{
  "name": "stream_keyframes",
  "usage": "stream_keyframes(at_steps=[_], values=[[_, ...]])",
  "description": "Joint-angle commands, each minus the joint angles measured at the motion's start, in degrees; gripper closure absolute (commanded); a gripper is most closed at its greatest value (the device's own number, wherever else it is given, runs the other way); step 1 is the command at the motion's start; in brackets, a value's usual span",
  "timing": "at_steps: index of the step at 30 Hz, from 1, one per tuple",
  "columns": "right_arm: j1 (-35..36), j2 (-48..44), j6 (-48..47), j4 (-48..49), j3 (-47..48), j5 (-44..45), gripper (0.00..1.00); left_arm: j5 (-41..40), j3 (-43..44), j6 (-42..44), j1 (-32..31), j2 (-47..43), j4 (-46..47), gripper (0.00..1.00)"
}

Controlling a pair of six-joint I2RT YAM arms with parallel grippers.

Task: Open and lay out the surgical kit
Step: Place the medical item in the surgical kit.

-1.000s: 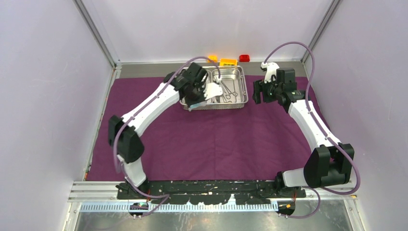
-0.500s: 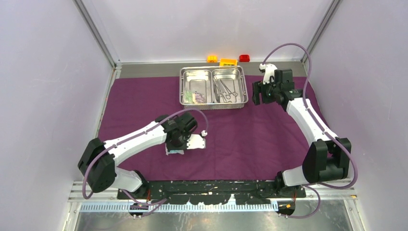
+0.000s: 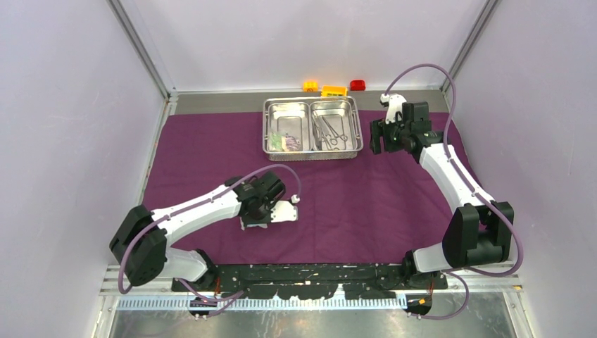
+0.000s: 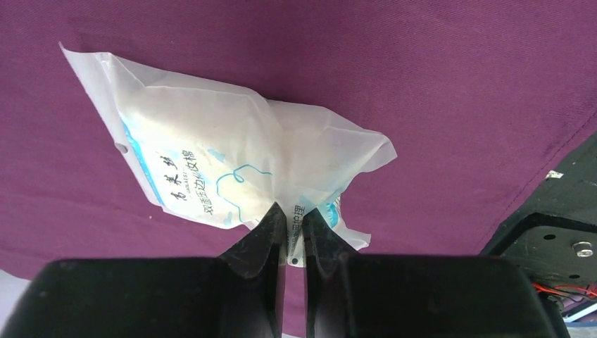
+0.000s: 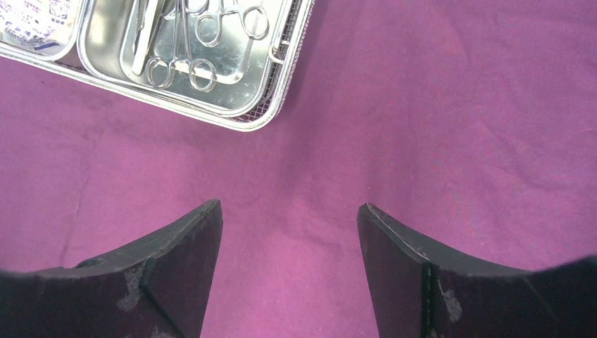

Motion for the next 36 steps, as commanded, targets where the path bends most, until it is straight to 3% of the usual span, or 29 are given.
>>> stream_keyframes(at_steps=[1,9,15,18,22,24,31,36], values=[[-0.3,0.0,-0.3,2.2,0.1,0.1,0.25,-1.4,-1.8,0.4,-0.4,-0.5,2.9,0.99],[-0.4,0.4,-0.7,2.1,0.0,-0.3,0.25,-3.6,-4.7,1.3,-0.4,-1.1,3.0,0.99],[-0.4,0.8,-0.6,2.0,0.1,-0.6,0.25,-3.4,-5.2,1.4,-0.4,-0.8,3.8,0.89],[-0.4,0.9,-0.7,2.0,0.1,-0.6,0.25,-3.8,-4.7,1.4,-0.4,-0.9,3.5,0.72],[-0.4,1.2,-0.9,1.9,0.1,-0.8,0.25,-6.1,-2.0,1.4,-0.4,-1.1,2.2,0.28],[-0.4,1.4,-0.9,1.9,0.2,-0.9,0.25,-5.4,0.2,1.5,-0.3,-1.8,1.7,0.17],[-0.4,1.0,-0.9,1.7,0.4,-1.0,0.25,1.1,11.2,2.1,3.2,-2.8,3.8,0.03],[-0.4,0.6,-0.8,1.7,0.5,-1.0,0.25,4.4,25.3,-6.9,9.8,6.1,9.5,0.02]])
